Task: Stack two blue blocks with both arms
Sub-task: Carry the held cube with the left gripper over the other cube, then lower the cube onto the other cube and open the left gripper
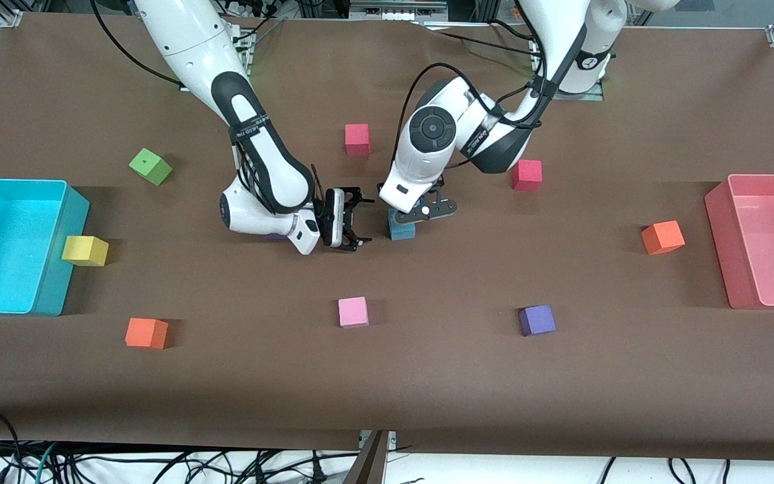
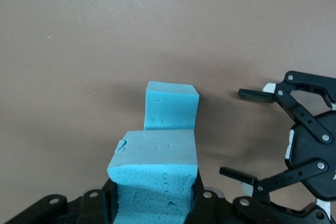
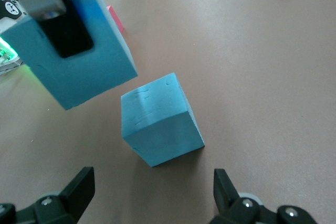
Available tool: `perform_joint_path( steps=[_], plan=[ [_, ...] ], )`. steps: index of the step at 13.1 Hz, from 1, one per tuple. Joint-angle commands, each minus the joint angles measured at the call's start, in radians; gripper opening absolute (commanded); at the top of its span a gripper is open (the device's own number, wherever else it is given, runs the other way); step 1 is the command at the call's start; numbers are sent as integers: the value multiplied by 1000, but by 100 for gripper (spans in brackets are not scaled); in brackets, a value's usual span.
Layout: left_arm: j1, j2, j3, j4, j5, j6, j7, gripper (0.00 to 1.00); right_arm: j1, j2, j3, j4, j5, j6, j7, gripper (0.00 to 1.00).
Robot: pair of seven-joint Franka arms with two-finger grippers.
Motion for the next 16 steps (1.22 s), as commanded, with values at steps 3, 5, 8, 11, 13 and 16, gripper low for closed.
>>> perform_joint_path(
  steps=[3, 5, 8, 11, 13, 16],
  plan=[
    [-14, 42, 17, 30, 14, 41, -45, 0, -16, -12, 4, -14, 22, -35, -29, 100],
    [-23, 45, 18, 30, 20, 41, -31, 0, -16, -12, 4, -14, 20, -36, -30, 100],
    [-32, 54, 23, 30, 53, 41, -15, 0, -16, -12, 4, -14, 20, -36, -30, 100],
    [-37, 70, 24, 31, 61, 57, -13, 0, -16, -12, 4, -14, 20, -36, -30, 100],
    [-43, 70, 26, 33, 61, 59, -14, 0, -16, -12, 4, -14, 20, -36, -30, 100],
    [-52, 91, 35, 65, 61, 61, -14, 0, -16, -12, 4, -14, 20, -35, -29, 100]
  ],
)
